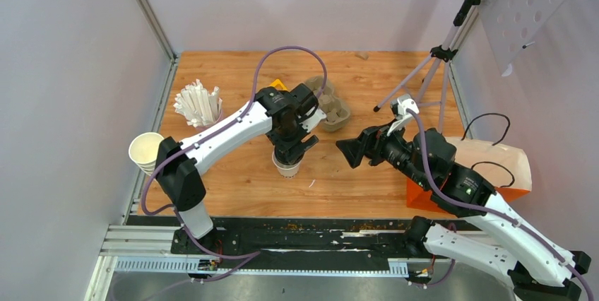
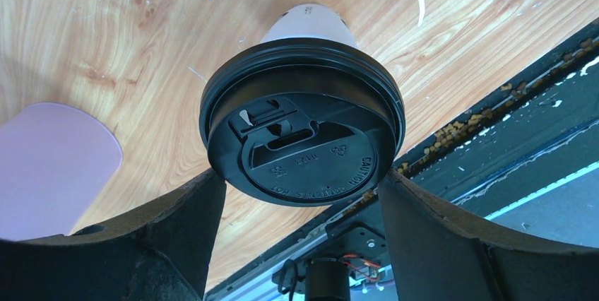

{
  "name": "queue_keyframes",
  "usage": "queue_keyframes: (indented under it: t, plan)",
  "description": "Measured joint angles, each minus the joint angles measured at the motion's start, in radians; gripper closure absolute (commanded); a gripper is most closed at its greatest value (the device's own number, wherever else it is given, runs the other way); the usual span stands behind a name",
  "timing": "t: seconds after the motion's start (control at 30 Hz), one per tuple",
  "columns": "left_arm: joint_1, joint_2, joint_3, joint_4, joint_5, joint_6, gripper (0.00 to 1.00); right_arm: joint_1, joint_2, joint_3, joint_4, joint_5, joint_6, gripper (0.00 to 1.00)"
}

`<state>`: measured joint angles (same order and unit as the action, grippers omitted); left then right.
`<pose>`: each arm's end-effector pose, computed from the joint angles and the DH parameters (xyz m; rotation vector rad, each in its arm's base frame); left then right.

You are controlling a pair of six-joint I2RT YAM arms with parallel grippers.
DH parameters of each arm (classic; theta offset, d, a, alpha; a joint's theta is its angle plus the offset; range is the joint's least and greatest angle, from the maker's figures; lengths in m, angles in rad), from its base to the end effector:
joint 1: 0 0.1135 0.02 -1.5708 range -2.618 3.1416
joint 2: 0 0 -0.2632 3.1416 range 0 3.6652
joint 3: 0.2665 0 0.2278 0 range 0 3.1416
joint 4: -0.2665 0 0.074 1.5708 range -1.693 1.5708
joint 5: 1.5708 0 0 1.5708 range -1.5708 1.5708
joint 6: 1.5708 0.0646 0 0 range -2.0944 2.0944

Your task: Pack the takeout coffee

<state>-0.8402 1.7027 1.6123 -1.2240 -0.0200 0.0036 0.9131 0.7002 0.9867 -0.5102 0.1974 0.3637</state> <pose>0.2105 -0.2330 0.2803 1.1828 2.6441 -0.1252 0.0996 0.1082 0.3723 -0.3602 1.8159 0.7309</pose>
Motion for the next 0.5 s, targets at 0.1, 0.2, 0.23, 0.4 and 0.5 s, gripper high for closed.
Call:
queue_keyframes:
  t: [0.1,0.2,0.23,0.4,0.5]
  plan:
    - [0.000,0.023,0.005,-0.018,0.000,0.007,0.16,0.000,0.008,0.005,-0.011,-0.001,-0.007,0.00]
    - [0.000,0.037,0.005,-0.034,0.000,0.010,0.16,0.000,0.018,0.010,-0.018,-0.003,-0.011,0.00]
    - [0.000,0.040,0.005,-0.038,0.000,0.011,0.15,0.000,0.019,0.010,-0.018,-0.005,-0.012,0.00]
    - [0.000,0.046,0.005,-0.044,0.000,0.021,0.15,0.000,0.018,0.010,-0.024,-0.009,-0.018,0.00]
    - [0.000,0.054,0.005,-0.045,0.001,0.026,0.14,0.000,0.018,0.011,-0.025,-0.009,-0.018,0.00]
